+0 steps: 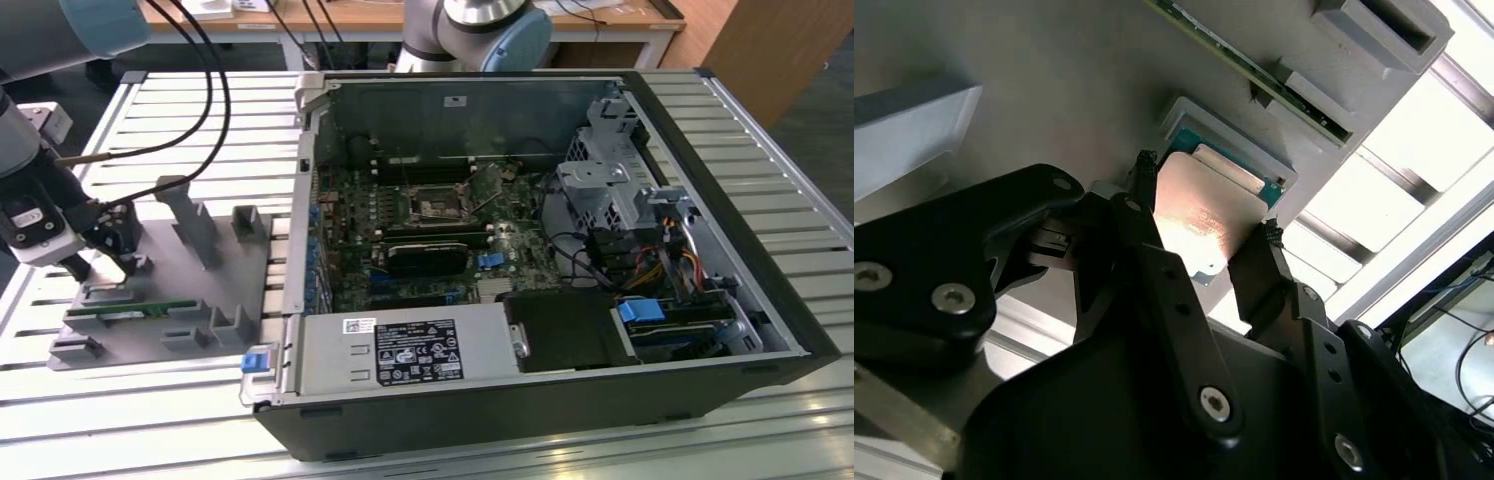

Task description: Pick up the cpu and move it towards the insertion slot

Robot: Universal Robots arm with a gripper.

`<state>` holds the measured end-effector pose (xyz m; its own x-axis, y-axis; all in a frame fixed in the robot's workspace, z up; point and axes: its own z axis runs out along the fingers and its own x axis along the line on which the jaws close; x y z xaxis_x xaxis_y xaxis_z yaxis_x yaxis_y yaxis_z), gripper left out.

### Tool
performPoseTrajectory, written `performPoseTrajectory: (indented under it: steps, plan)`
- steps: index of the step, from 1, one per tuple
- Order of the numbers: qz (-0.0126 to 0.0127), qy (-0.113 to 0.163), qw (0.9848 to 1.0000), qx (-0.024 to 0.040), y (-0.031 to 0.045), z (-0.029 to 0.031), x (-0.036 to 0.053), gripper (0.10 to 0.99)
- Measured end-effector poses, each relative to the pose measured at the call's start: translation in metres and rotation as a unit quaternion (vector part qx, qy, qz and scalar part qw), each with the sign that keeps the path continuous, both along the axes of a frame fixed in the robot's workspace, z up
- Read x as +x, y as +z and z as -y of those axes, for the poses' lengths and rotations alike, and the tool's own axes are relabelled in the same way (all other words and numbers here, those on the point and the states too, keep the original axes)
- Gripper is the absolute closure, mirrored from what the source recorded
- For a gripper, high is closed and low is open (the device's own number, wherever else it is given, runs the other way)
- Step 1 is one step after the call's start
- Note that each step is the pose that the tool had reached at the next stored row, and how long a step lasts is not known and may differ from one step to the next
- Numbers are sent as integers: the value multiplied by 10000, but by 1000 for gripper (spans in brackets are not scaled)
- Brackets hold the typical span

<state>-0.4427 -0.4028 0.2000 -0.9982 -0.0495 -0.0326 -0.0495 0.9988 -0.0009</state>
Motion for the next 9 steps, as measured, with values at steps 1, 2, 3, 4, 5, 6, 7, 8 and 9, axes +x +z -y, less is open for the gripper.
performPoseTrajectory:
  steps: [1, 2, 3, 4, 5, 6, 7, 8, 9]
  plan:
    - [0, 0, 10000, 0, 1, 0, 0, 545]
    - [0, 0, 10000, 0, 3, 0, 0, 545]
    - [0, 0, 10000, 0, 6, 0, 0, 545]
    - [0, 0, 10000, 0, 7, 0, 0, 545]
    - [0, 0, 10000, 0, 9, 0, 0, 545]
    - [0, 0, 10000, 0, 10, 0, 0, 545]
    - [0, 0, 10000, 0, 11, 0, 0, 545]
    - [0, 0, 10000, 0, 13, 0, 0, 545]
    - [0, 0, 10000, 0, 14, 0, 0, 545]
